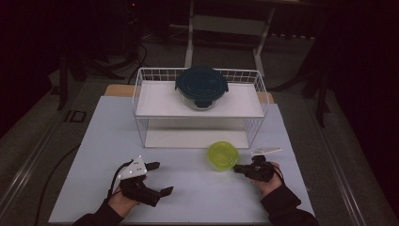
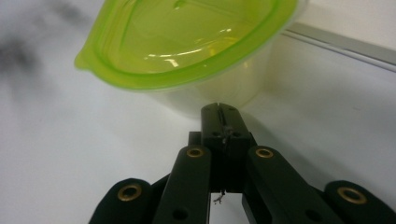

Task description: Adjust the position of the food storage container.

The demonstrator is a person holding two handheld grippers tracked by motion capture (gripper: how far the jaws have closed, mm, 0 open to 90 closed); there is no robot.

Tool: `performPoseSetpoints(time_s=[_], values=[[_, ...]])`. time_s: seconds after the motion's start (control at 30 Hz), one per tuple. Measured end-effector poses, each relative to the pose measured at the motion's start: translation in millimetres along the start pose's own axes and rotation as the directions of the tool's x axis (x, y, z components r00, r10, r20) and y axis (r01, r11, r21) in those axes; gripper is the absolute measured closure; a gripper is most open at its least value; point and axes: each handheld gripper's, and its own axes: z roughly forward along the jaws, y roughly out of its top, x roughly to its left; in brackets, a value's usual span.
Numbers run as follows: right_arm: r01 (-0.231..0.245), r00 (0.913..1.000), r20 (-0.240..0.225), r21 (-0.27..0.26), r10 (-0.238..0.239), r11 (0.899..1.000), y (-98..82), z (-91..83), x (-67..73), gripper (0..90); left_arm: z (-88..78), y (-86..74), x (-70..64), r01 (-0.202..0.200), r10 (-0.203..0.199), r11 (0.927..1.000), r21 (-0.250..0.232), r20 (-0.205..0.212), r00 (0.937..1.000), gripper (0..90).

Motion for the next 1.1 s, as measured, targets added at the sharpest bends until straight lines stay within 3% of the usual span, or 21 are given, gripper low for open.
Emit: performPoseSetpoints(time_s=[0.1,0.33,0.5,0.97,1.1], values=[[0.022,0.9997,0.012,0.015,-0.023,1.000,1.3,2.7,1.6,90.0,-0.3,-0.3,0.0,-0.001,0.001,1.0000,0.000,0.002,1.0000,0.3],[-0.021,0.9969,0.076,-0.013,0.022,1.000,9.2,-1.6,-18.4,90.0,0.0,-0.1,0.6,0.001,-0.001,1.0000,-0.001,0.001,1.0000,0.3],[-0.028,0.9964,0.080,-0.026,0.030,0.999,19.5,9.1,-23.1,90.0,0.3,-0.6,0.7,0.003,-0.003,1.0000,0.001,0.003,1.0000,0.3],[0.017,0.9997,-0.018,0.009,-0.017,1.000,20.9,29.7,5.0,90.0,-1.4,-0.4,0.7,0.000,0.000,1.0000,-0.003,0.004,1.0000,0.3],[0.041,0.9990,-0.018,0.020,-0.040,0.999,21.9,32.8,9.8,90.0,-1.2,-0.6,1.1,0.002,-0.002,1.0000,-0.003,0.005,1.0000,0.3]])
